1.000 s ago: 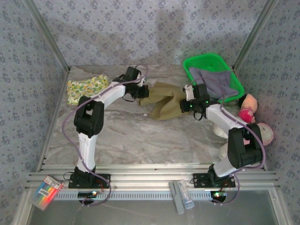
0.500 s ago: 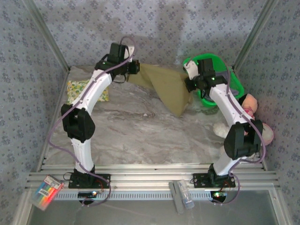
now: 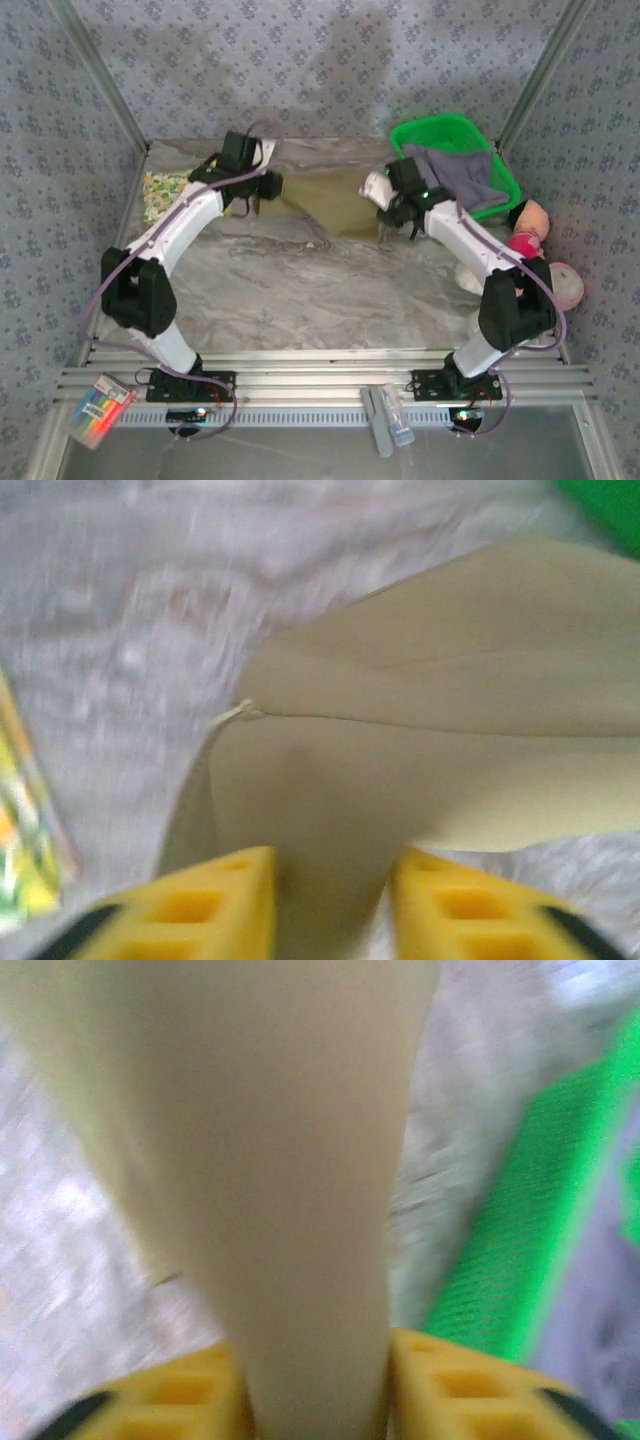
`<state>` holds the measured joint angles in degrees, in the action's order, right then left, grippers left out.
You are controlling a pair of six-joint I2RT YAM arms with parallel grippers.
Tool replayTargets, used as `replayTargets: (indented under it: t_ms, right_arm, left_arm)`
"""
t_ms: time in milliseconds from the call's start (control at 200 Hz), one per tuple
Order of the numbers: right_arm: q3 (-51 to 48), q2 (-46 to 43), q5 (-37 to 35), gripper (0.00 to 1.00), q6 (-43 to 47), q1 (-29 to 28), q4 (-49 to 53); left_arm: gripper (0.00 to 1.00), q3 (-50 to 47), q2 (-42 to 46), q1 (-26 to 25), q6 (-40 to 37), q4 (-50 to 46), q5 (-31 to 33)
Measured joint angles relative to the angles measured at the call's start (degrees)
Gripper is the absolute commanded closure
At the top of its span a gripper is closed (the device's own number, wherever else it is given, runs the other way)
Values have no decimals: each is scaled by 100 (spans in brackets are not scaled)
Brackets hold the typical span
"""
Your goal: Fold and stack the skirts
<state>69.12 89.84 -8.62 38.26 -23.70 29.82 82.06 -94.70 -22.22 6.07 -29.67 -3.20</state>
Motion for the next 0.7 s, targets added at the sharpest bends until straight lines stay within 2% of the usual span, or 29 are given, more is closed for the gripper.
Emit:
replayTargets:
  t_ms: [40, 45, 50, 60, 75, 145, 210, 340, 435, 565, 700]
  right_arm:
    - [-343, -72, 52, 30, 11, -149, 168]
    - [-372, -81, 55, 16, -9, -160, 188]
    - [-428, -98, 76, 8, -31, -188, 216]
    - [-507, -118, 111, 2, 2, -227, 243]
    - [-599, -153, 164, 0, -66, -271, 286]
    - [-953, -402, 431, 0, -247, -350, 310]
    - [-1198, -748, 557, 0, -540, -278, 55]
    - [-1475, -1355, 636, 0, -1709, 129, -992]
    - [-1467, -1338, 885, 0, -2940, 658, -1537]
    - [-1480, -957, 1309, 9, -4450, 1353, -1790]
    - [-1676, -627, 1818, 12, -5337, 1563, -1963]
  left_arm:
    - [17, -483, 216, 13, 48, 42, 66]
    - [16, -566, 262, 13, 61, 48, 74]
    - [14, -608, 284, 15, 66, 50, 76]
    - [12, -726, 339, 20, 85, 68, 101]
    - [9, -870, 417, 24, 129, 79, 114]
    - [1, -1414, 809, 24, 258, 153, 136]
    - [0, -1606, 1104, 20, 426, 190, 140]
    - [0, -1482, 1274, 20, 787, 474, 109]
    - [0, -1110, 984, 20, 1198, 511, 114]
    - [0, -750, 350, 20, 1775, 610, 81]
    - [0, -535, -341, 13, 2304, 568, -332]
